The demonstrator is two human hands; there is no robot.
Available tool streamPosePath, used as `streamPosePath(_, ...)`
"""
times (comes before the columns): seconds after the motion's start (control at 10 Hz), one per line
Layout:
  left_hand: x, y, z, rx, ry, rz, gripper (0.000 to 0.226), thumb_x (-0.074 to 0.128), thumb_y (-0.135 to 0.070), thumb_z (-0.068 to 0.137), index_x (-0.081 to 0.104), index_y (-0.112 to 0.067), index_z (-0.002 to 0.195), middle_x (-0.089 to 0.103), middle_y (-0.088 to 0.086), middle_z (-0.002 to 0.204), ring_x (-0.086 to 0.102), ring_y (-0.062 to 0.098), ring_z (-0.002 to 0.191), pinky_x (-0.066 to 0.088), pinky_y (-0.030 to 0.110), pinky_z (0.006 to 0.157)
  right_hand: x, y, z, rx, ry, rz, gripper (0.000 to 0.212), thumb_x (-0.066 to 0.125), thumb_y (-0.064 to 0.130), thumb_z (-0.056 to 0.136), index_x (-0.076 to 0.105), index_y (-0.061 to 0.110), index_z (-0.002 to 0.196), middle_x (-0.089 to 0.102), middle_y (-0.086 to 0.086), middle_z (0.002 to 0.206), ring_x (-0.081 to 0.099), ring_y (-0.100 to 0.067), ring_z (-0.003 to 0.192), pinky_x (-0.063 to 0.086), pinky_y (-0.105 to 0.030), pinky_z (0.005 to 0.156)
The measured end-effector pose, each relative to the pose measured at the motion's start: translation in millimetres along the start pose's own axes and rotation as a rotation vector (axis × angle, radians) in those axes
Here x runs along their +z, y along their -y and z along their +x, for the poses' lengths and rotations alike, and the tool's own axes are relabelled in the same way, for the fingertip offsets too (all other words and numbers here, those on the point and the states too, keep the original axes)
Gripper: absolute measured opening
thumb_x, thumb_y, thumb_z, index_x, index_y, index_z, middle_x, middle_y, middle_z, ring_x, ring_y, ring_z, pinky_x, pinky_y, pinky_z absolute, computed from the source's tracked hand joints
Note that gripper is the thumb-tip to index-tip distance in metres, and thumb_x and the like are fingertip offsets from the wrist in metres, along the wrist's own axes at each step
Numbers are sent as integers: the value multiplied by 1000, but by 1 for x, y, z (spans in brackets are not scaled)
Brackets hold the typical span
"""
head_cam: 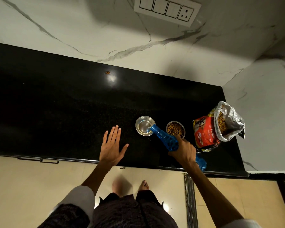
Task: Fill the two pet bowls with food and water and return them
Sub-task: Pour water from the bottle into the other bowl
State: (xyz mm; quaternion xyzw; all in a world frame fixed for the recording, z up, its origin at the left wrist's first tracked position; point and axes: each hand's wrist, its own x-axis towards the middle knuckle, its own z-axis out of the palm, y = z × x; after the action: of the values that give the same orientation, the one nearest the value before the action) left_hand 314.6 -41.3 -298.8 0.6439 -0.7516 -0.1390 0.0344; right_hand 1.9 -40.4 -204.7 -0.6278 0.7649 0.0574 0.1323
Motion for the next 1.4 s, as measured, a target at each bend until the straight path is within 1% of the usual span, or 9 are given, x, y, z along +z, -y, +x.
streamPosePath(0.1, -1, 0, 0, 0, -4, -5, 83, 41, -57, 103, 18, -4, 162, 13, 14, 171, 9, 27, 160, 10, 50, 129, 0, -1, 0, 2, 0, 1, 88, 87, 43, 78, 44, 26, 153, 71, -6, 125, 70, -26, 107, 59, -43, 89)
streamPosePath(0.3, 0, 1, 0, -1, 15, 5, 83, 37, -59, 104, 14, -5, 163, 9, 13, 172, 4, 25, 160, 7, 49, 129, 1, -1, 0, -6, -7, -1, 88, 87, 44, 79, 44, 25, 153, 70, -5, 126, 70, -25, 107, 59, -40, 88)
streamPosePath(0.6, 0, 1, 0, 3, -1, -30, 83, 42, -56, 103, 17, -4, 162, 12, 14, 171, 7, 26, 160, 7, 49, 129, 1, 0, 1, 0, 0, -13, 87, 86, 44, 78, 44, 27, 153, 71, -5, 125, 70, -25, 107, 59, -42, 89)
streamPosePath(0.8, 1, 0, 0, 0, -3, -11, 83, 41, -57, 104, 16, -4, 163, 10, 14, 171, 7, 26, 160, 7, 49, 129, 1, -1, 1, -5, -6, 1, 86, 87, 42, 78, 45, 26, 152, 72, -6, 124, 71, -25, 105, 59, -41, 87)
streamPosePath(1.3, 2, 1, 1, -2, 25, 4, 83, 35, -59, 104, 12, -6, 163, 5, 12, 172, 1, 24, 160, 4, 48, 129, 3, -1, 1, 6, -12, -12, 90, 88, 44, 77, 44, 26, 153, 71, -6, 123, 70, -26, 105, 59, -41, 86)
streamPosePath(1.4, 2, 1, 1, -2, 19, -2, 83, 36, -59, 104, 13, -5, 163, 6, 12, 172, 2, 24, 160, 5, 48, 129, 3, -1, 1, 3, -13, -6, 88, 87, 43, 77, 45, 26, 152, 71, -6, 123, 70, -26, 105, 59, -41, 86)
